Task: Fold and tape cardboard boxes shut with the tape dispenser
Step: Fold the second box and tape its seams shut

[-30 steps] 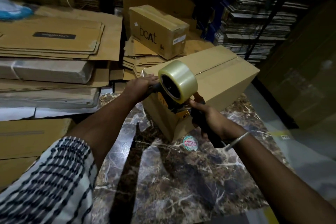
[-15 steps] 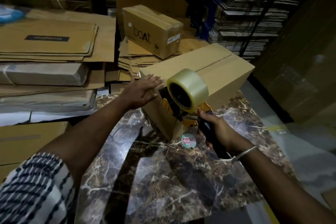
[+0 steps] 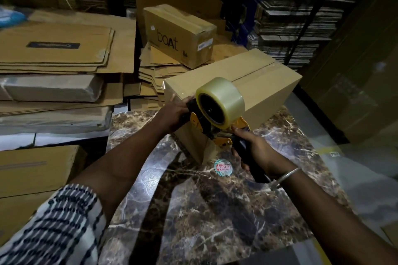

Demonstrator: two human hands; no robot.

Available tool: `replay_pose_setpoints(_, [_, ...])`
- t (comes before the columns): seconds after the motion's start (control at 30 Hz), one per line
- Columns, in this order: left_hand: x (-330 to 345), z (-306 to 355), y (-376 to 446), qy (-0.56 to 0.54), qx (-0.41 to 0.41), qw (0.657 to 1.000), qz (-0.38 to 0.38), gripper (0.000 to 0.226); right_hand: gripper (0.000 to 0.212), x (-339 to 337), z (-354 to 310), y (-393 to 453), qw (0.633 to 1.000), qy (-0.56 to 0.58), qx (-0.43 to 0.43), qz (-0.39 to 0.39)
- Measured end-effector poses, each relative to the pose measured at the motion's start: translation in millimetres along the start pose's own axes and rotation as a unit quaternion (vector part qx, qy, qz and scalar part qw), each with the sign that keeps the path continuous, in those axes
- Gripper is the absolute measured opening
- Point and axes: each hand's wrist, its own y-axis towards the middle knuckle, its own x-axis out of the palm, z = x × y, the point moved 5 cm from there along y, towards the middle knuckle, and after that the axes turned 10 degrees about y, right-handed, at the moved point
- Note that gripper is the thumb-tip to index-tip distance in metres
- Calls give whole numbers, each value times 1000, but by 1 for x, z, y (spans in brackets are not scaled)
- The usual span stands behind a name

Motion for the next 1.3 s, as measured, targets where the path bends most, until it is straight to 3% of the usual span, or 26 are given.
replay_pose_setpoints(0.1, [-1, -3, 7, 13, -81, 995, -61, 24, 64, 2, -10, 5, 1000, 14, -16, -4])
replay_pose_setpoints(0.27, [2, -13, 14, 13, -98, 987, -129, 34, 59, -10, 0, -4, 999, 12, -29, 0])
replay_pose_setpoints(0.4, [-1, -10, 15, -29, -99, 990, -94, 36, 46, -17, 13, -10, 997, 53, -52, -5])
replay_pose_setpoints(0.57, [-3, -6, 17, -56, -104, 989, -92, 36, 73, -23, 26, -12, 992, 82, -100, -8])
replay_pose_setpoints(0.7, [2, -8, 17, -69, -114, 984, -121, 34, 58, -40, 54, -24, 990, 107, -94, 3])
replay_pose_setpoints(0.9, [-1, -3, 18, -69, -125, 985, -94, 35, 48, -53, 77, -18, 984, 136, -105, 39])
replay_pose_setpoints(1.0, [-4, -1, 16, -72, -129, 986, -76, 34, 45, -51, 88, -15, 982, 157, -104, 22])
replay_pose_setpoints(1.07, [-5, 2, 13, -73, -132, 987, -60, 45, 38, -49, 91, -14, 977, 191, -90, -6])
replay_pose_setpoints(1.1, [-4, 4, 12, -71, -135, 987, -55, 53, 40, -48, 91, -15, 976, 199, -83, -23])
replay_pose_setpoints(1.2, [-3, 11, 11, -38, -147, 988, -42, 60, 75, -48, 91, -12, 972, 223, -75, -20])
replay_pose_setpoints(1.23, [-2, 12, 11, -31, -157, 986, -42, 59, 74, -48, 89, -12, 969, 234, -71, -16])
replay_pose_setpoints(1.3, [0, 11, 12, -38, -173, 983, -49, 54, 39, -46, 86, -15, 964, 258, -57, -17])
